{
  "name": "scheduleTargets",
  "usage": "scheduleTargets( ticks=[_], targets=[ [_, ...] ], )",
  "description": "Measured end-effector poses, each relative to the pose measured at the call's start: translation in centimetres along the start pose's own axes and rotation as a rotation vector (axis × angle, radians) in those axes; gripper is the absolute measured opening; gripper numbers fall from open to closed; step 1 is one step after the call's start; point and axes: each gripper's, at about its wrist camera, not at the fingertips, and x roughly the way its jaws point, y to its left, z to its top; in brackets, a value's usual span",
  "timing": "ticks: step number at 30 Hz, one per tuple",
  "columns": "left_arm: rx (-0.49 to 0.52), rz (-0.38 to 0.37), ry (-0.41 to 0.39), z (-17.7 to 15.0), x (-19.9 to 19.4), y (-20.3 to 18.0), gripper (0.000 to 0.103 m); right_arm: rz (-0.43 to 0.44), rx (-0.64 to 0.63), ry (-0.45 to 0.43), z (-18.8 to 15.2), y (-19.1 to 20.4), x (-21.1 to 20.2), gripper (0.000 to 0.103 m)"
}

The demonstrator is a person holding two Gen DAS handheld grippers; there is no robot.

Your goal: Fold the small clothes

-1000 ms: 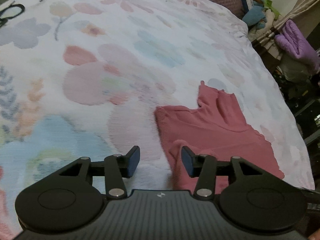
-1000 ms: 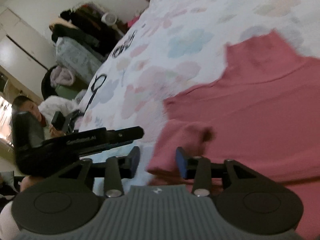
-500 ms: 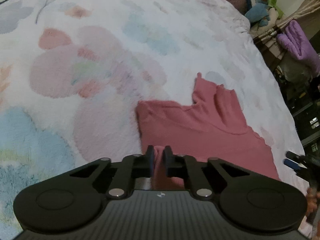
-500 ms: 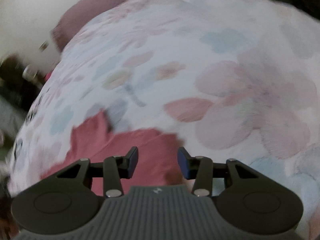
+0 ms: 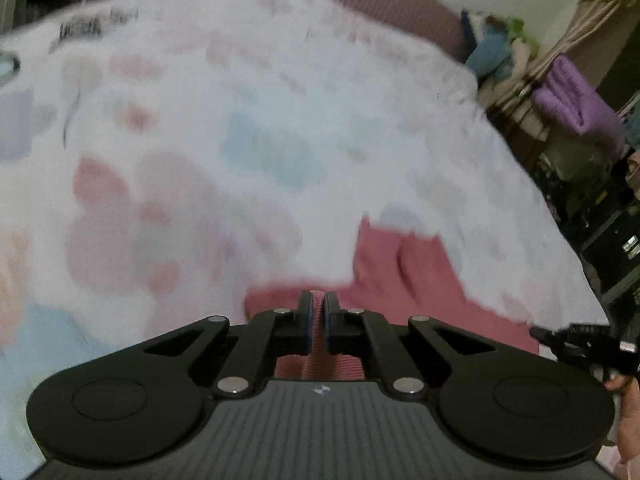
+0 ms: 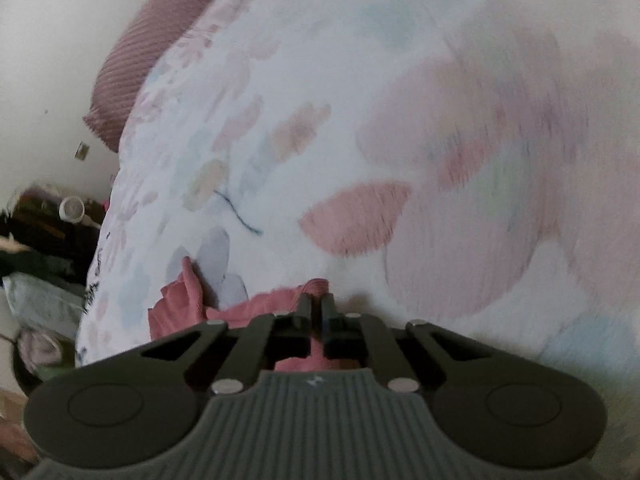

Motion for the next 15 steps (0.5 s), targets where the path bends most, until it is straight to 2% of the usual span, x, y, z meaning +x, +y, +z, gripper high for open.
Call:
scheduleTargets(
  ticks=[3, 5, 7, 9, 10, 11, 13, 15],
  targets=[
    [0.007, 0.035, -0.014, 1.0, 0.4, 0.4, 0.004, -0.025, -0.062, -0.015, 0.7, 0.5, 0.0, 0.000],
    [0.000, 0.065, 0.036, 0.7, 1.8, 1.1, 0.004, -0.039, -0.082, -0.006, 0.7, 0.6, 0.3, 0.000],
    [-0.004, 0.104, 0.098, -0.1, 3.1, 1.6, 0.005, -0.049, -0.079, 0.029, 0.4, 0.5, 0.7, 0.007],
    [-0.022, 0.130, 0.124, -0.6, 3.7, 2.1, 0.011, -0.059, -0.121, 0.011, 0.0, 0.9, 0.0, 0.013],
    [-0.036, 0.142, 0.117, -0.9, 3.5, 2.5, 0.022, -0.069, -0.158, -0.003, -0.3, 1.2, -0.6, 0.024],
    [-0.056, 0.143, 0.101, -1.0, 3.0, 2.9, 0.029, -0.079, -0.203, -0.017, -0.8, 1.7, -1.4, 0.027],
    [-0.074, 0.129, 0.074, -1.3, 1.8, 3.2, 0.030, -0.095, -0.290, -0.023, -2.1, 2.4, -2.8, 0.027],
    [-0.051, 0.118, 0.048, -1.6, 0.4, 2.9, 0.031, -0.109, -0.365, -0.024, -3.6, 2.9, -4.4, 0.027]
  ],
)
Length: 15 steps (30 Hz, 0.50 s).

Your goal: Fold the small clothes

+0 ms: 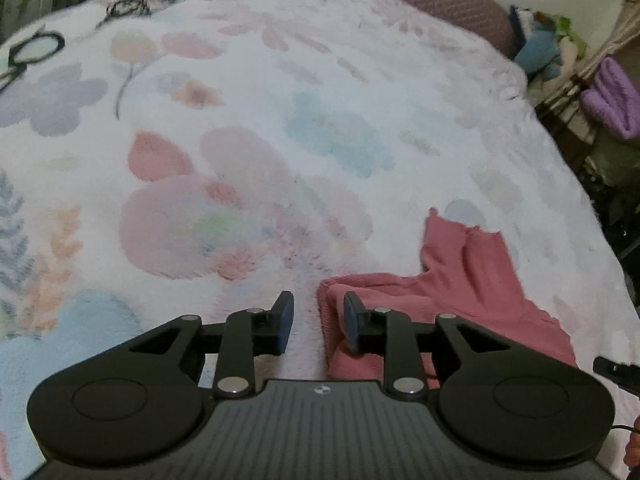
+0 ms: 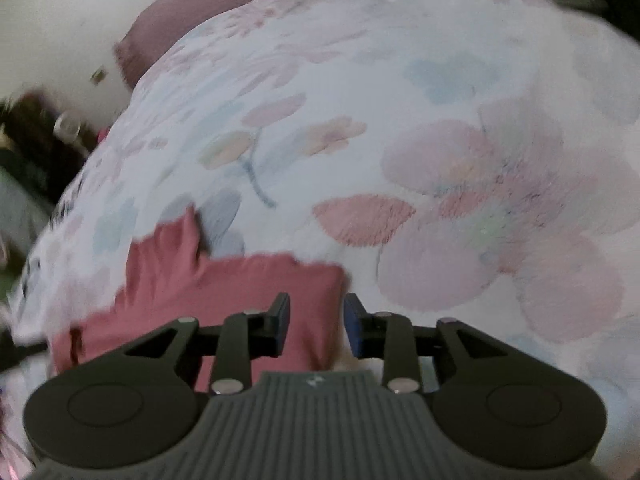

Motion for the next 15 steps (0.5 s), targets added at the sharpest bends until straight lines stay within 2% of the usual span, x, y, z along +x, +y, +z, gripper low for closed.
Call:
scheduleTargets(
  ticks=[3, 4, 5, 6, 8, 11, 15],
  targets=[
    [0.058, -0.043, 0.007, -0.4, -1.1, -1.0, 0.036, -0.006, -0.054, -0.001, -2.0, 0.8, -1.9, 0.027],
    [0.082, -0.059, 0.011, -0.8, -1.4, -1.6, 0.040, 0.000, -0.065, -0.001, -2.6, 1.0, -2.3, 0.027],
    [0.116, -0.072, 0.011, -1.2, -1.6, -2.4, 0.050, 0.009, -0.075, 0.001, -3.2, 1.3, -2.8, 0.027],
    [0.168, -0.079, 0.010, -1.8, -1.6, -3.2, 0.054, 0.008, -0.086, -0.001, -3.7, 1.6, -3.2, 0.027],
    [0.272, -0.047, 0.016, -2.8, -1.1, -4.9, 0.060, -0.026, -0.135, 0.000, -4.6, 2.3, -3.6, 0.027],
    [0.374, 0.014, 0.055, -4.0, 0.8, -6.4, 0.060, -0.048, -0.175, 0.025, -5.5, 2.6, -3.6, 0.027],
    [0.423, 0.078, 0.067, -4.3, 2.9, -7.1, 0.059, -0.082, -0.285, 0.048, -6.3, 3.2, -3.4, 0.026]
  ],
)
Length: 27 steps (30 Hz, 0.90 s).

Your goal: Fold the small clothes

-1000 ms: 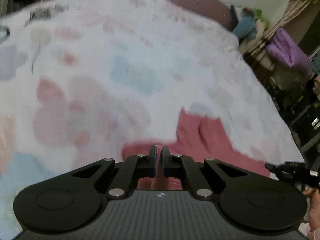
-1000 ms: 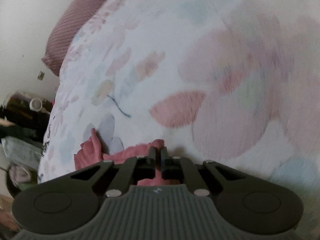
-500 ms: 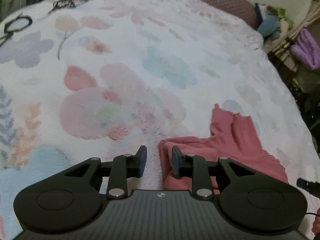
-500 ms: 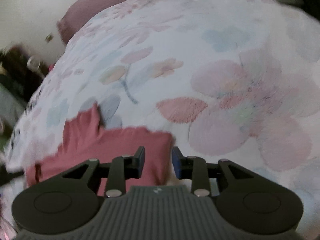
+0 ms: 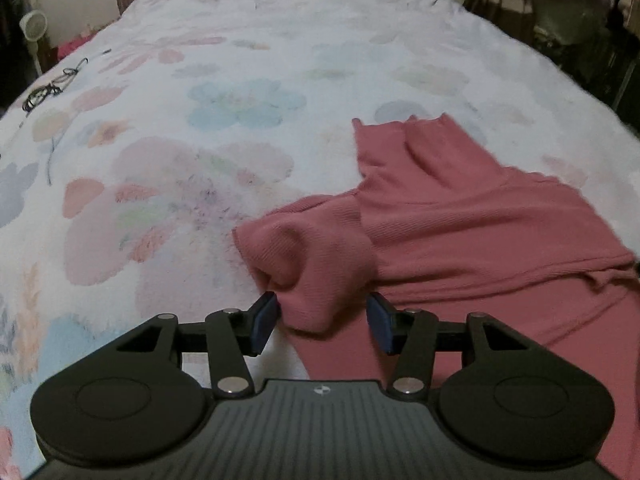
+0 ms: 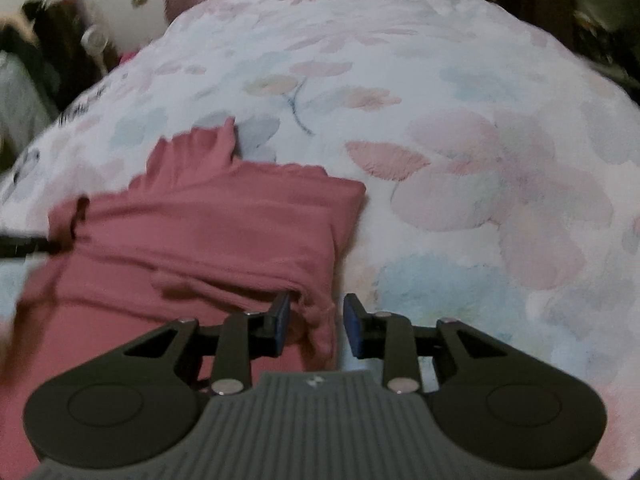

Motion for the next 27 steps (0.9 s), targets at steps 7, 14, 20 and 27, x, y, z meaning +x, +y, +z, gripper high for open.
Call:
scheduleTargets(
  ticks=[7, 14, 20, 27],
  targets=[
    [-0.167, -0.103, -0.031, 1.9, -2.6, 3.7, 0.005, 0.037, -0.048, 0.033, 0.4, -0.2, 0.9, 0.001],
    [-0.352, -0.094, 0.025, 2.6, -4.9, 9.0, 0.005, 0.019, -0.017, 0.031, 1.0, -1.1, 0.5, 0.000],
    [-0.533, -0.037, 0.179, -1.2, -1.8, 11.7, 0.006, 0.005, -0.007, 0.039, 0.8, -1.1, 1.0, 0.000],
    [-0.602, -0.075, 0.009, -1.7, -4.1, 13.0, 0.047, 0.018, 0.002, 0.034, 1.4, -1.2, 0.4, 0.004]
  ],
)
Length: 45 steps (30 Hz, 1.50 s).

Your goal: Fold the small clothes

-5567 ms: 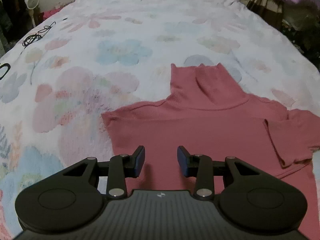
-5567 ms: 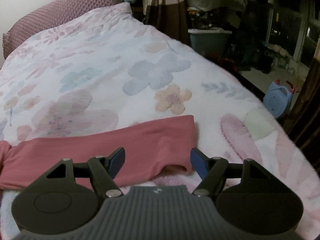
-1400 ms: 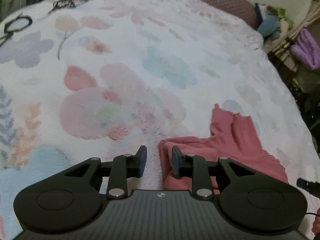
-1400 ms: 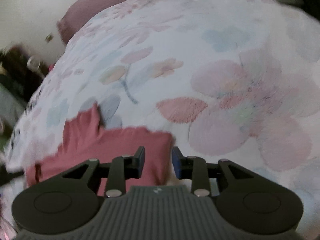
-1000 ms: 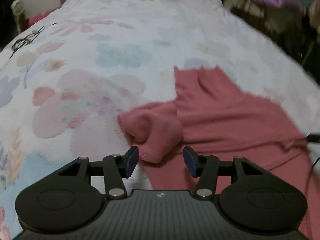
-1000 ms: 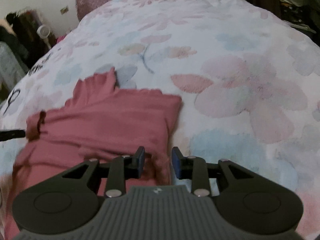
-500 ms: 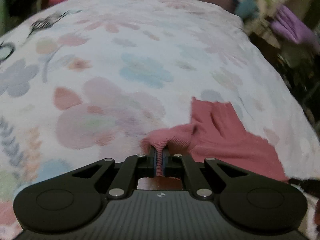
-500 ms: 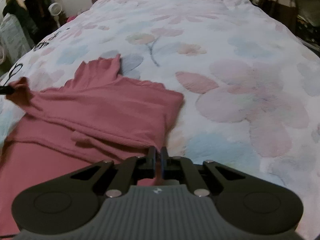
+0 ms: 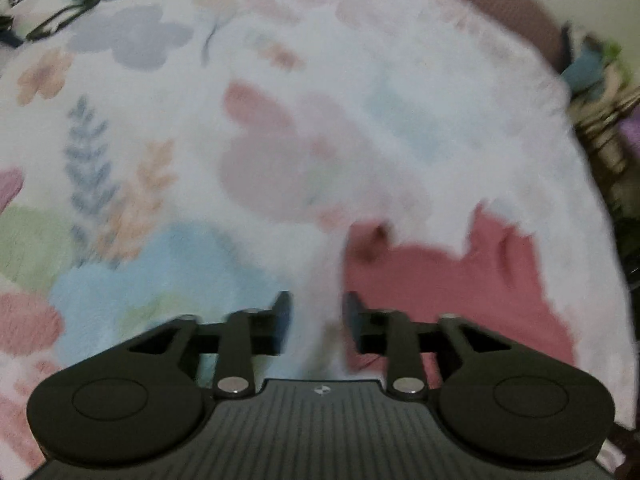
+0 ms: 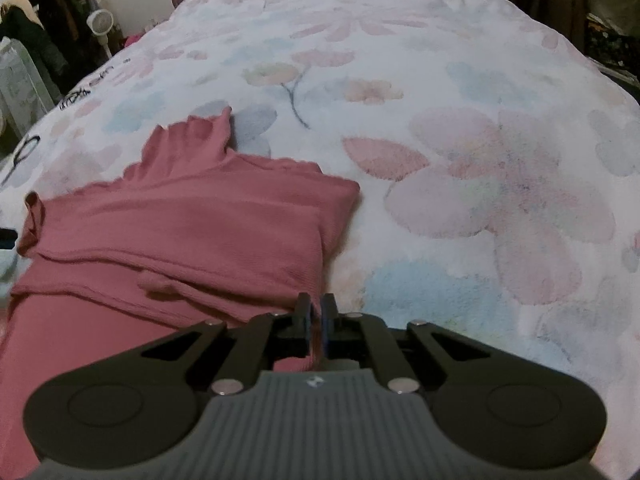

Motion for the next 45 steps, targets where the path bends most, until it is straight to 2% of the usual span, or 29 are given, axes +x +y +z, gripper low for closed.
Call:
scheduleTargets(
  ticks=[1, 2, 5, 8, 9, 10, 11, 13, 15, 17, 20, 22, 26, 29, 33, 35, 38, 45],
  targets=[
    [0.000, -0.018, -0.019, 0.1, -0.3, -0.3, 0.062, -0.004, 0.000, -0.011, 0.0, 0.1, -0.2, 0.005],
    [0.006, -0.030, -0.030, 0.3, -0.2, -0.9, 0.067, -0.008, 0.000, -0.019, 0.1, 0.2, -0.4, 0.008],
    [0.038, -0.015, -0.029, 0.7, 1.2, -2.6, 0.067, -0.007, 0.020, -0.035, 0.2, 0.4, -0.6, 0.013],
    [0.067, 0.035, -0.024, 0.6, 2.9, -3.9, 0.064, -0.002, 0.023, -0.043, 0.1, 0.9, -0.8, 0.013],
    [0.081, 0.056, -0.028, 0.5, 3.3, -4.3, 0.061, -0.002, 0.019, -0.047, 0.0, 1.0, -0.8, 0.013],
    [0.098, 0.082, -0.038, 0.4, 3.8, -4.6, 0.051, -0.002, 0.014, -0.051, -0.1, 1.2, -0.9, 0.014],
    [0.117, 0.106, -0.042, 0.2, 4.2, -4.9, 0.032, -0.002, 0.011, -0.054, -0.1, 1.3, -1.0, 0.014],
    [0.129, 0.139, -0.042, 0.0, 4.3, -5.0, 0.012, 0.003, 0.011, -0.057, -0.2, 1.4, -1.1, 0.014],
    [0.133, 0.110, -0.056, -0.1, 3.8, -4.9, 0.007, 0.007, 0.018, -0.062, -0.2, 1.2, -1.2, 0.014],
    [0.128, 0.048, -0.066, 0.0, 2.7, -5.3, 0.007, 0.012, 0.024, -0.069, -0.3, 1.0, -1.2, 0.014],
    [0.145, -0.070, -0.040, 0.6, 1.0, -6.7, 0.007, 0.019, 0.034, -0.076, -0.4, 0.9, -1.2, 0.014],
    [0.166, -0.132, 0.010, 1.1, 0.7, -8.2, 0.007, 0.025, 0.039, -0.084, -0.4, 0.8, -1.3, 0.014],
    [0.175, -0.206, 0.085, 1.6, 2.0, -11.3, 0.007, 0.037, 0.048, -0.097, -0.5, 0.8, -1.5, 0.014],
    [0.187, -0.221, 0.161, 1.0, 4.8, -13.2, 0.009, 0.048, 0.048, -0.099, -0.6, 1.0, -1.8, 0.015],
    [0.156, -0.218, 0.214, -0.4, 7.8, -13.6, 0.022, 0.045, 0.030, -0.103, -0.6, 1.4, -2.1, 0.015],
    [0.128, -0.244, 0.215, -1.0, 7.6, -13.1, 0.034, 0.035, 0.025, -0.106, -0.6, 1.5, -2.1, 0.015],
    [0.121, -0.266, 0.187, -1.1, 5.9, -12.0, 0.044, 0.037, 0.016, -0.110, -0.4, 1.7, -2.3, 0.015],
    [0.282, -0.184, 0.152, -2.0, 2.8, -9.5, 0.044, 0.097, -0.012, -0.116, 0.3, 4.5, -2.0, 0.016]
  ],
)
